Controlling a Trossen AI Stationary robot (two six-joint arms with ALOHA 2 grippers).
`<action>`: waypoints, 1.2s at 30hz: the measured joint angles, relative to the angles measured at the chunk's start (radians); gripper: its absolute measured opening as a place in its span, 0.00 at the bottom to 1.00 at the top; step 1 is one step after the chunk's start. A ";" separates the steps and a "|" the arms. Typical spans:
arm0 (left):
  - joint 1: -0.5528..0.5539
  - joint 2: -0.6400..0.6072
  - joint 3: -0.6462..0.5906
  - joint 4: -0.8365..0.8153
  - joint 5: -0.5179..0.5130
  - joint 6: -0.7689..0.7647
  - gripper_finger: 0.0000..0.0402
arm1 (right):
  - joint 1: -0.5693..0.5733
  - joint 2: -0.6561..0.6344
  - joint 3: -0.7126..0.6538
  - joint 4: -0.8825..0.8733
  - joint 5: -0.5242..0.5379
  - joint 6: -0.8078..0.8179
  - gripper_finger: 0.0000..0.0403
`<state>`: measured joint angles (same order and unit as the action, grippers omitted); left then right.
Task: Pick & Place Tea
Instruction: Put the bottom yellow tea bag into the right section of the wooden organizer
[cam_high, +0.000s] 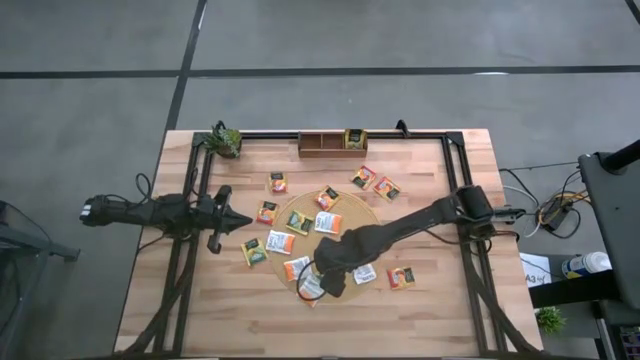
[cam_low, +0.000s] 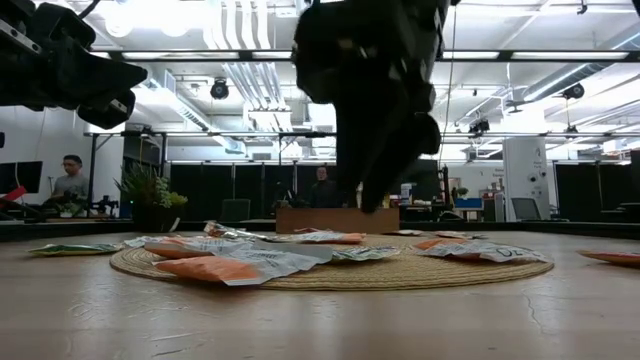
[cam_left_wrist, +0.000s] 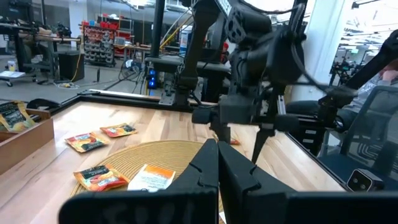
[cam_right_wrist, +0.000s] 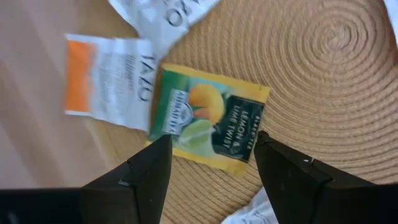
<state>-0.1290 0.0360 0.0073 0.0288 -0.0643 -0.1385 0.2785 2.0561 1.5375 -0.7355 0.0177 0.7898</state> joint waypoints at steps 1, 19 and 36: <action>0.000 0.000 0.000 0.000 0.000 0.000 0.00 | 0.000 0.010 0.000 -0.002 0.000 -0.001 0.56; 0.000 0.000 0.000 0.000 0.000 0.000 0.00 | -0.016 0.103 0.026 -0.044 0.008 -0.079 0.56; 0.000 0.000 0.000 0.000 0.000 0.000 0.00 | -0.025 0.102 0.029 -0.124 0.004 0.080 0.56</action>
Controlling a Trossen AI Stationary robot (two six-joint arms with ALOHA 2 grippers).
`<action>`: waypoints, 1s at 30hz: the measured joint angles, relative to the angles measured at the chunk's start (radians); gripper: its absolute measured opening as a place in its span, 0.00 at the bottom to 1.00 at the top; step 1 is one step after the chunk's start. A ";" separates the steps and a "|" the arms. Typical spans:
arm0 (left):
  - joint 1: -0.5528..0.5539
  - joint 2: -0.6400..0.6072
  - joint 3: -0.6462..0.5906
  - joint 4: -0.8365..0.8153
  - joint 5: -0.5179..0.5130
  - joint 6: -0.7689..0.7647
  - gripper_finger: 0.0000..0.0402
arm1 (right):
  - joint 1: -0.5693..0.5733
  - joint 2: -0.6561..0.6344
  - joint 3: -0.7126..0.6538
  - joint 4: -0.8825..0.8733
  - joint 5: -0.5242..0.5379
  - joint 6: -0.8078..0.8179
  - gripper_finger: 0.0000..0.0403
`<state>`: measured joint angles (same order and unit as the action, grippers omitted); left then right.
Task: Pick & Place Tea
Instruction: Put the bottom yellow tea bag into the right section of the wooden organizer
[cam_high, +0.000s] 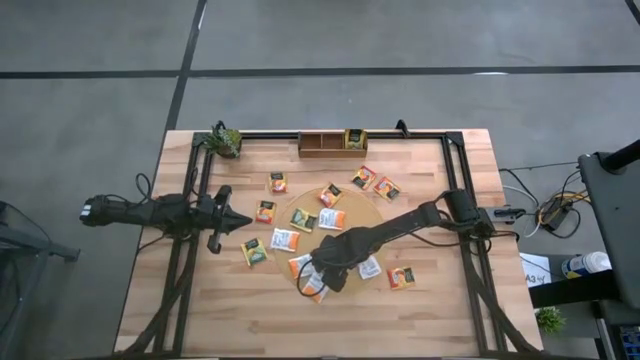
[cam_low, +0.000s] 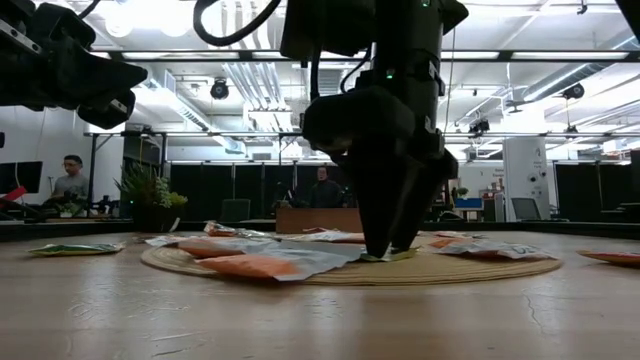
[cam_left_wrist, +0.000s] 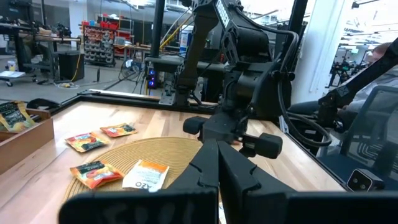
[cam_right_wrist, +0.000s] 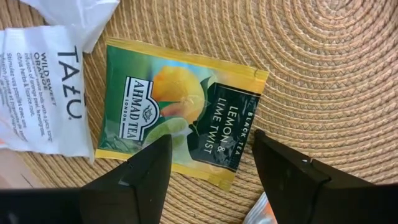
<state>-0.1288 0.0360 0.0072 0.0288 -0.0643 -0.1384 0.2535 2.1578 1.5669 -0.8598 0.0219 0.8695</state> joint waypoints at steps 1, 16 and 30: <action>0.000 0.000 0.000 0.000 0.000 0.000 0.00 | 0.000 0.000 0.000 0.000 0.000 0.009 0.56; 0.000 0.000 0.000 0.000 0.000 0.000 0.00 | -0.017 -0.002 0.027 -0.032 -0.026 0.119 0.56; 0.000 0.000 0.000 0.000 0.000 0.000 0.00 | -0.010 -0.002 0.048 -0.136 -0.021 0.260 0.56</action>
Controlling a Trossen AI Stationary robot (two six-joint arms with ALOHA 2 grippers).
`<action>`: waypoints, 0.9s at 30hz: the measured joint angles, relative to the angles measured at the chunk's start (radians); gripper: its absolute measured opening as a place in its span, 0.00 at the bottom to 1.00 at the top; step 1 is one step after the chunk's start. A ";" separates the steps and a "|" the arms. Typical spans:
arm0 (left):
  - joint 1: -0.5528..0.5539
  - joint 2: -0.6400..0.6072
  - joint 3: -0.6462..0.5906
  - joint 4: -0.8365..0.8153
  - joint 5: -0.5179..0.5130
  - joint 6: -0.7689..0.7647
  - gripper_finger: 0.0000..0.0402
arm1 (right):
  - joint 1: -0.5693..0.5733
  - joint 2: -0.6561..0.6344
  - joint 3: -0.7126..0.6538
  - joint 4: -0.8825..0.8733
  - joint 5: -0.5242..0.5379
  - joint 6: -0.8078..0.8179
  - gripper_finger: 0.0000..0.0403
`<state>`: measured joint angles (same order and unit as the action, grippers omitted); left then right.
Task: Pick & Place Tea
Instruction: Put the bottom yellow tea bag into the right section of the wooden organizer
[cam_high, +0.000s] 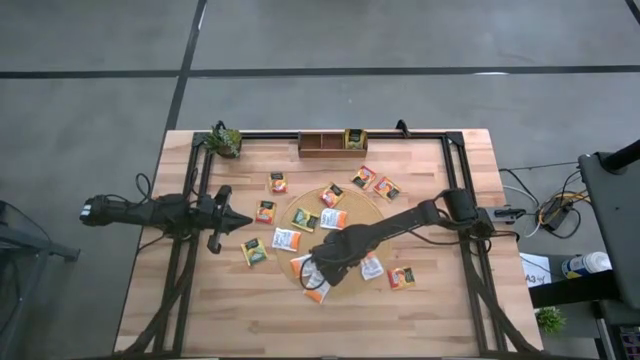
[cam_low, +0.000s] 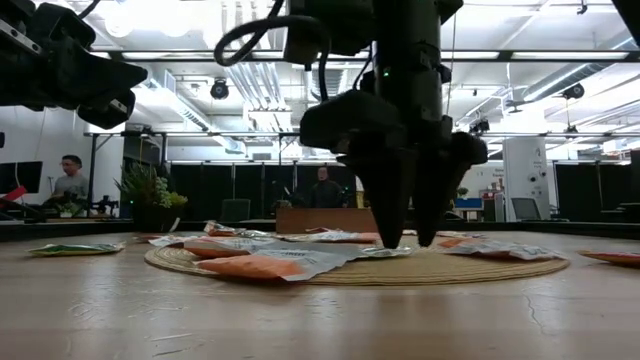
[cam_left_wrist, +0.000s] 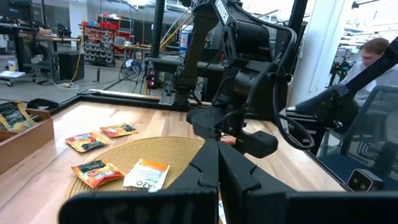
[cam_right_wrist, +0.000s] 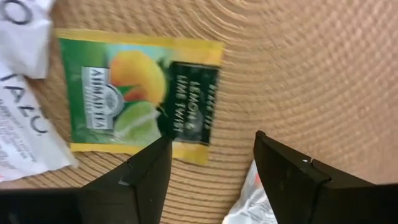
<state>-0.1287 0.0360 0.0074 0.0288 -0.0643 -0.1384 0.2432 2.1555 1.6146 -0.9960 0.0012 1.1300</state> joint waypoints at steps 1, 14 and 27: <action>0.000 0.000 0.000 0.000 0.000 0.000 0.00 | 0.001 0.000 0.000 0.000 0.000 0.020 0.56; 0.000 0.000 0.000 0.000 0.000 0.000 0.00 | 0.006 0.006 0.030 0.008 0.004 0.144 0.56; 0.000 0.000 0.000 0.000 0.000 0.000 0.00 | 0.005 0.007 0.013 0.074 -0.001 0.172 0.56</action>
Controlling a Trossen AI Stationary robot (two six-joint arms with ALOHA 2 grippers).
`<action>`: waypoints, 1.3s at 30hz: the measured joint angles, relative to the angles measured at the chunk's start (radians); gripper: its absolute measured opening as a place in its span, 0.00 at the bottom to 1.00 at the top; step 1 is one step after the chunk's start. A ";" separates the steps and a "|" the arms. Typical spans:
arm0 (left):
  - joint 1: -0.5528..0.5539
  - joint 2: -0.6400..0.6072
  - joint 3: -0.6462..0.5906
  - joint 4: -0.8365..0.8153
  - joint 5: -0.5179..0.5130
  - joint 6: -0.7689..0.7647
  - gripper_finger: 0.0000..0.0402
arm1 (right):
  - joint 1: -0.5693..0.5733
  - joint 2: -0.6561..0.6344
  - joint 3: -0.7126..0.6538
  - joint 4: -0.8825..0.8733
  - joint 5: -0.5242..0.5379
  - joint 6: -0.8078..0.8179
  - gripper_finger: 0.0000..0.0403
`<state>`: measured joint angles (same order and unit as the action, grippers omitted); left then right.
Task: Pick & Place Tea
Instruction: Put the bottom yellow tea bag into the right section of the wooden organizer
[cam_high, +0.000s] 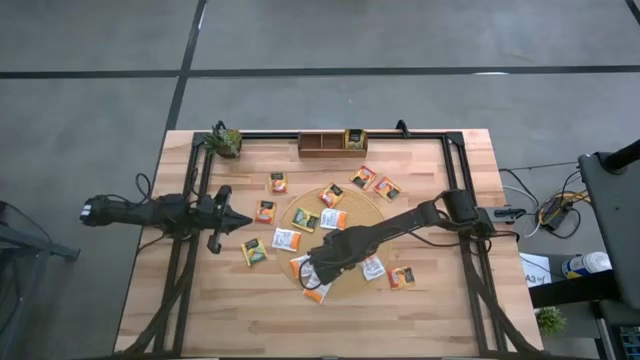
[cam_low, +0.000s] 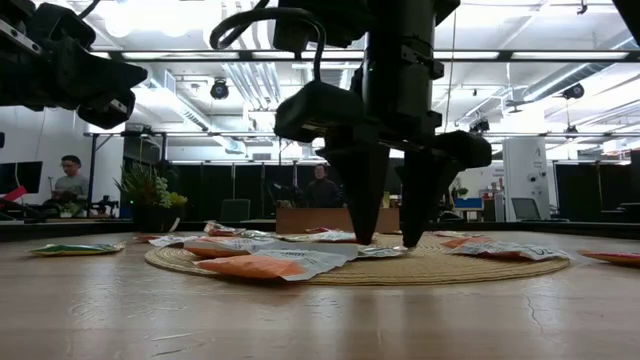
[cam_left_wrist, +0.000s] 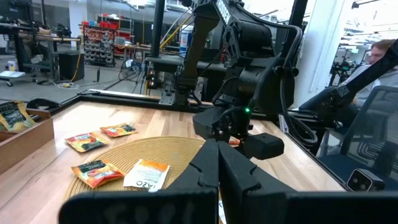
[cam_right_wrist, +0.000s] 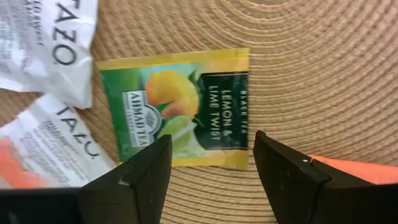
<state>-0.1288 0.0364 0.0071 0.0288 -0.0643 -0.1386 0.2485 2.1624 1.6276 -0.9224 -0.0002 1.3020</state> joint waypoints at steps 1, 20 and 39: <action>0.000 0.000 0.000 0.000 0.000 0.000 0.00 | 0.000 0.000 0.000 0.000 0.000 0.001 0.56; 0.000 0.000 0.000 0.000 0.000 0.000 0.00 | -0.001 -0.001 -0.047 0.042 -0.008 0.026 0.49; 0.000 0.000 0.000 0.000 0.000 0.000 0.00 | -0.001 -0.003 -0.076 0.105 -0.023 -0.001 0.02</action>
<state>-0.1290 0.0363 0.0073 0.0288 -0.0643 -0.1384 0.2474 2.1597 1.5517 -0.8177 -0.0231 1.3007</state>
